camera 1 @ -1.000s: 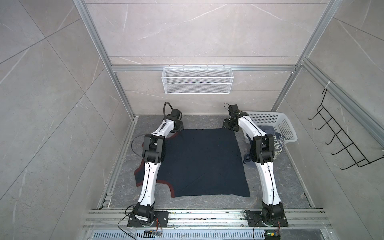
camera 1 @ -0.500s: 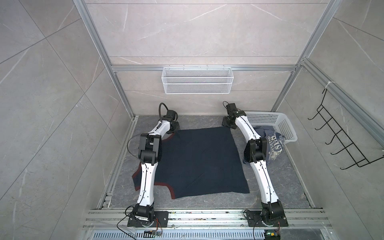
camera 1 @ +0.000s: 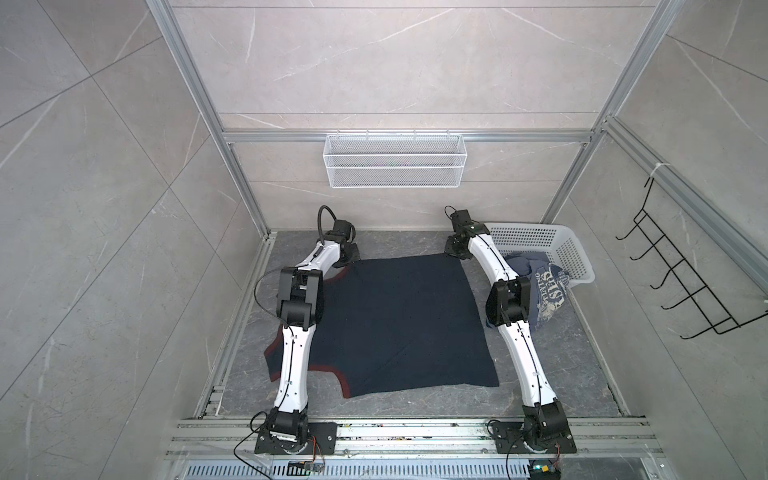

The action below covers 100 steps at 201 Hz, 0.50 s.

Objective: Fold and stack the tank tops

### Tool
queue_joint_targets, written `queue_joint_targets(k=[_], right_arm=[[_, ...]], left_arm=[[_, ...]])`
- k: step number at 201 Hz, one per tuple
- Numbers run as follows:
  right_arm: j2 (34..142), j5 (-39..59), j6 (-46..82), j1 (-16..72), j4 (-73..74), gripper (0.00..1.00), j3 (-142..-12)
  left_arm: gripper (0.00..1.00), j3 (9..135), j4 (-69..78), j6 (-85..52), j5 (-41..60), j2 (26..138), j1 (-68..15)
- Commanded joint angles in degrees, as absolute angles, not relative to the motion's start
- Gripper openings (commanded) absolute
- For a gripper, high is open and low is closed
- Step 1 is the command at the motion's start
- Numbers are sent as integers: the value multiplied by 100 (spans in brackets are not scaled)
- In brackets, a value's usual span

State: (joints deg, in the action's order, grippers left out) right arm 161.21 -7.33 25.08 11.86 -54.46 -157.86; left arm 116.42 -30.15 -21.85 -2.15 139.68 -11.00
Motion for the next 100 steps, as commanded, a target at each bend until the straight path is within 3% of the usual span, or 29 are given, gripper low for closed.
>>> queue_joint_targets(k=[1,61,100], right_arm=[[16254,-835,2392,1197,-5556,14,-15952],[15548,-913,2083,1197,-5555,0,-15576],[14425,-691,2004,1198,-4578,0,-13861]], left_arm=[[3,11676,-3069,-2161,-37,13722,-1038],[0,11310,-2551,-2341,81,13198,-1028],[0,10604,-1841,-2419,297,12587,-1022]])
